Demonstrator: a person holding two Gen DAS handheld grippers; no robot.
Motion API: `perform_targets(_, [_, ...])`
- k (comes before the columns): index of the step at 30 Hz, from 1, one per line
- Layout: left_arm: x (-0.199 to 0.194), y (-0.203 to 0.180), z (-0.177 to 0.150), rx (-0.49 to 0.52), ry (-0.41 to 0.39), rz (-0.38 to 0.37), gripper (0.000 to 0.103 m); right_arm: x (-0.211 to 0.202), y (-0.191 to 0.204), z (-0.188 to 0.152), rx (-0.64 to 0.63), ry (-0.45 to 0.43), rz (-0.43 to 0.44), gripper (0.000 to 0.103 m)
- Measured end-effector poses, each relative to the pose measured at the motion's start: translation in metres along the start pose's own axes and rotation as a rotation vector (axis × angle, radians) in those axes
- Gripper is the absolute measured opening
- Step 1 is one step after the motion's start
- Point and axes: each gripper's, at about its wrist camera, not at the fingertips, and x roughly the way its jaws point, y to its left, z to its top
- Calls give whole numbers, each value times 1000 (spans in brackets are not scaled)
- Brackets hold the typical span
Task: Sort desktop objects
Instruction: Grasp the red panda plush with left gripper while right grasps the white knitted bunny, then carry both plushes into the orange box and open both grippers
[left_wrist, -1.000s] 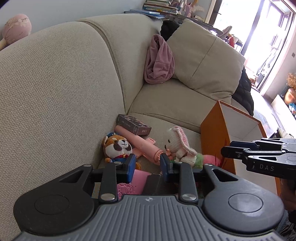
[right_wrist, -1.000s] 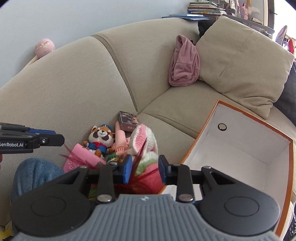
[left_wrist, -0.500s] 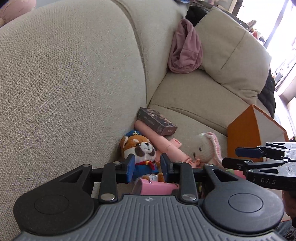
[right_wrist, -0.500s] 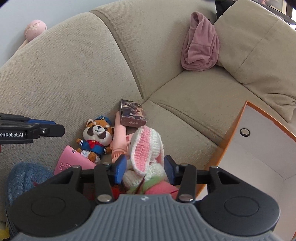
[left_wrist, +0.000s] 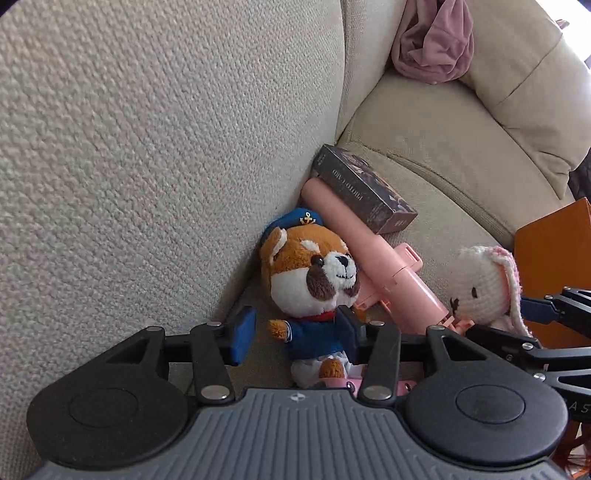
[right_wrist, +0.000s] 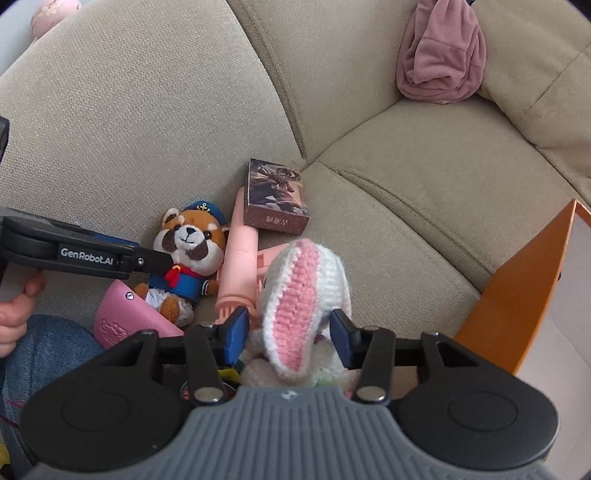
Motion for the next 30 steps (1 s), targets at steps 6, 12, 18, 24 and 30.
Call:
perform_targets(6, [19, 5, 6, -60, 33, -60, 55, 4, -1, 0, 0, -3, 3, 52])
perform_targets(12, [16, 5, 2, -94, 16, -58, 44, -5, 2, -5, -6, -40, -16, 35])
perform_targets(18, [-17, 4, -10, -103, -87, -51, 36, -23, 10, -6, -34, -111, -46, 21])
perform_targets(24, [-69, -5, -16, -65, -235, -38, 34, -47, 15, -8, -43, -197, -82, 20])
perform_targets(30, [-127, -21, -27, 12, -376, -25, 34, -90, 22, -8, -44, -326, -103, 20])
